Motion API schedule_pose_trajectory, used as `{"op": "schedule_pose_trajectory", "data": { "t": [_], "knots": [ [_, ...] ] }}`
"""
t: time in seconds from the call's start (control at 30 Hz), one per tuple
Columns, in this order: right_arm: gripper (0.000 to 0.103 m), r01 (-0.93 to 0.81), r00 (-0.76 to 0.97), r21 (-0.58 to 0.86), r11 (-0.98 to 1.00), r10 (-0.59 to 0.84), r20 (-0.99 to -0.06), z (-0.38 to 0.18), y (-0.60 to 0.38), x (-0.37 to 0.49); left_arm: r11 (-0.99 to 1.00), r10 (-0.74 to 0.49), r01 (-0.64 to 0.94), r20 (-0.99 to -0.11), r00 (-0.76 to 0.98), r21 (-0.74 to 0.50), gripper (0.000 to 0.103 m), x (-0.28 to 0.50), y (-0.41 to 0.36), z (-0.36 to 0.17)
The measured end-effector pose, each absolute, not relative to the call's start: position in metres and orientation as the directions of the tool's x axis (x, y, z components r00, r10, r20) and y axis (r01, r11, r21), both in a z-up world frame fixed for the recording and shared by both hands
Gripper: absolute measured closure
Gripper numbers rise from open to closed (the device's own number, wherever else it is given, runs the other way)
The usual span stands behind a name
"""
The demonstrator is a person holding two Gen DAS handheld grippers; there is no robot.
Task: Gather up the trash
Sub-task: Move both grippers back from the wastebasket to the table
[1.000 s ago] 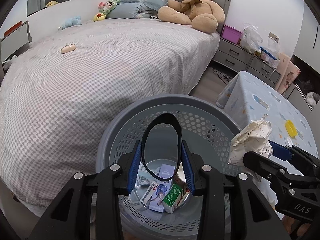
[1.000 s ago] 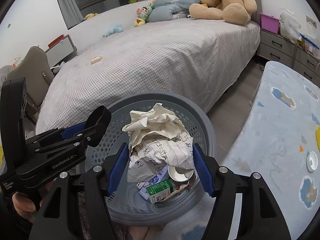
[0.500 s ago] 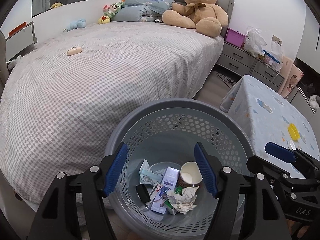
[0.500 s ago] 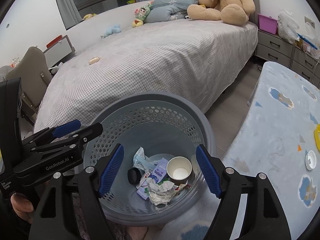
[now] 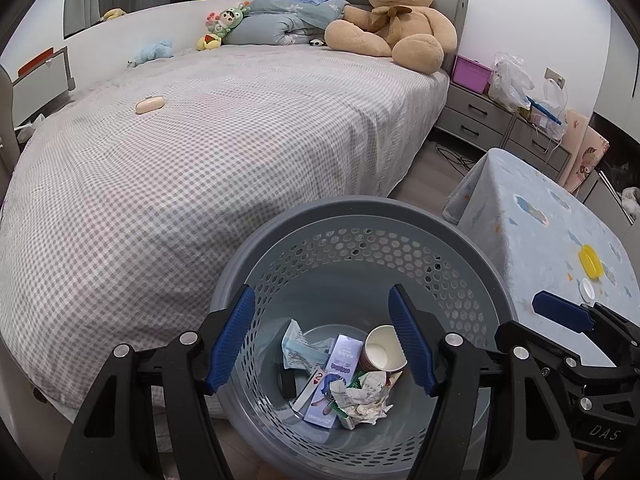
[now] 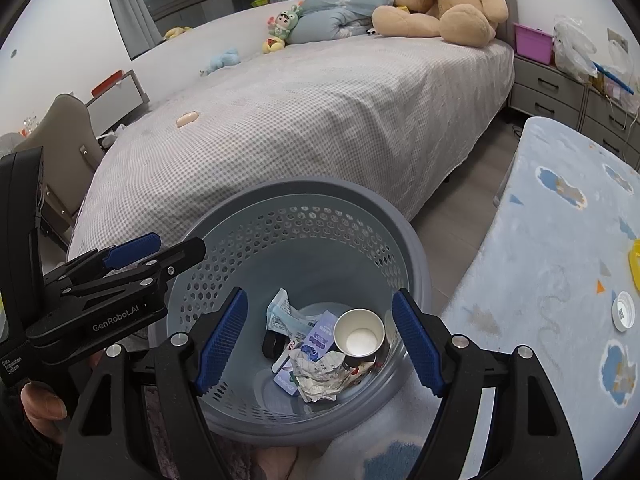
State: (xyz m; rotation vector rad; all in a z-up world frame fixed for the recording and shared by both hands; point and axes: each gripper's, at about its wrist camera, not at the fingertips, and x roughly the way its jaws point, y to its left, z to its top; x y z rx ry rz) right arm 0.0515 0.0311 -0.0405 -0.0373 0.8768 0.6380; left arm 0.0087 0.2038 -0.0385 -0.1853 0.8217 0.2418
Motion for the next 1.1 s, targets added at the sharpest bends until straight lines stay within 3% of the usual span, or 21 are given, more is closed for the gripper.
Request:
{"op": "schedule_pose_trajectory", "data": {
  "t": [0.57,1.1],
  "knots": [
    [0.028,-0.489,0.488,0.235,0.84,0.487,-0.724,-0.04,0.001,0.044,0.959,0.147,-0.278,-0.739,0.658,-0.056,0.037,0.007,0.201,-0.041],
    [0.028,-0.339,0.547,0.217,0.915,0.38,-0.746,-0.051,-0.114,0.035,0.981,0.108,-0.193,-0.747,0.656,-0.027,0.036,-0.001,0.159,-0.03]
  ]
}}
